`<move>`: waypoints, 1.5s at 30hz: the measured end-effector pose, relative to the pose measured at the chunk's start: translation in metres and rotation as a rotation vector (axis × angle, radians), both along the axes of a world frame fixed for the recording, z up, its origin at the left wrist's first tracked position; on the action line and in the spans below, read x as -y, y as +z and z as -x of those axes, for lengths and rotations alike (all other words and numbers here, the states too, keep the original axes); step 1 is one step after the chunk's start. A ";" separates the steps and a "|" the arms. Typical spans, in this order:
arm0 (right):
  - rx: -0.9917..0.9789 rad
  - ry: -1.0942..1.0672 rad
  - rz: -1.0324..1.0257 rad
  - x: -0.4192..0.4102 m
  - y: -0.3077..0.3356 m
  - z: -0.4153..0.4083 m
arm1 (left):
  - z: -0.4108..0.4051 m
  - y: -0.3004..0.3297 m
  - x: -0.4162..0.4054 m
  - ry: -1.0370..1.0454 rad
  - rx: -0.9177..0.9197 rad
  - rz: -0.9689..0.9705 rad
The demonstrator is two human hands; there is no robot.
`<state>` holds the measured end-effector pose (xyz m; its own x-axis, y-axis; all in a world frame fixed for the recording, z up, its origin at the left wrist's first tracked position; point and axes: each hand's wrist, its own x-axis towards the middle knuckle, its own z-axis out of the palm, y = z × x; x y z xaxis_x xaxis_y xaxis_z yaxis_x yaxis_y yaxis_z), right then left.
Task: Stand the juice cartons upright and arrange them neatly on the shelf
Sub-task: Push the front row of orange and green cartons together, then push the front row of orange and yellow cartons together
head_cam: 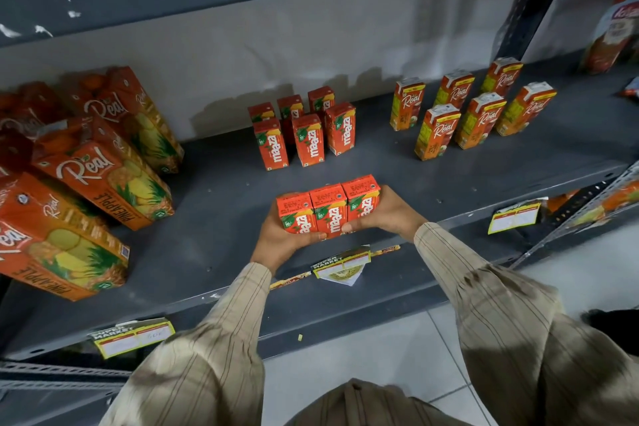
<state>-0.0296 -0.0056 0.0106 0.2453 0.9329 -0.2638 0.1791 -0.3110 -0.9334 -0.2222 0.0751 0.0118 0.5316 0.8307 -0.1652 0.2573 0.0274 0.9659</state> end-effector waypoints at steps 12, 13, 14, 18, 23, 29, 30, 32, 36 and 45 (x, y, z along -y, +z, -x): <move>-0.071 0.014 -0.102 0.012 0.012 0.003 | 0.010 0.021 0.008 -0.064 0.136 -0.062; -0.073 0.011 -0.124 0.014 0.016 0.000 | 0.010 0.029 0.007 -0.042 0.141 -0.113; -0.065 0.009 -0.145 0.018 0.020 -0.003 | 0.009 0.036 0.007 -0.021 0.158 -0.165; -0.002 -0.044 -0.220 0.033 0.039 -0.025 | -0.007 0.074 0.009 0.029 0.204 -0.405; 0.015 -0.160 -0.309 0.059 0.053 -0.079 | -0.058 0.105 0.027 0.020 0.293 -0.531; 0.076 -0.431 -0.374 0.089 0.046 -0.168 | -0.157 0.088 0.064 -0.025 0.314 -0.463; 0.124 -0.487 -0.363 0.092 0.041 -0.185 | -0.173 0.081 0.067 -0.035 0.287 -0.445; 0.202 -0.596 -0.336 0.098 0.031 -0.222 | -0.207 0.064 0.070 -0.038 0.242 -0.401; 0.247 -0.700 -0.312 0.100 0.021 -0.278 | -0.258 0.028 0.064 0.071 0.117 -0.374; 0.146 -0.446 -0.240 0.073 0.012 -0.335 | -0.289 0.004 0.034 0.101 -0.072 -0.190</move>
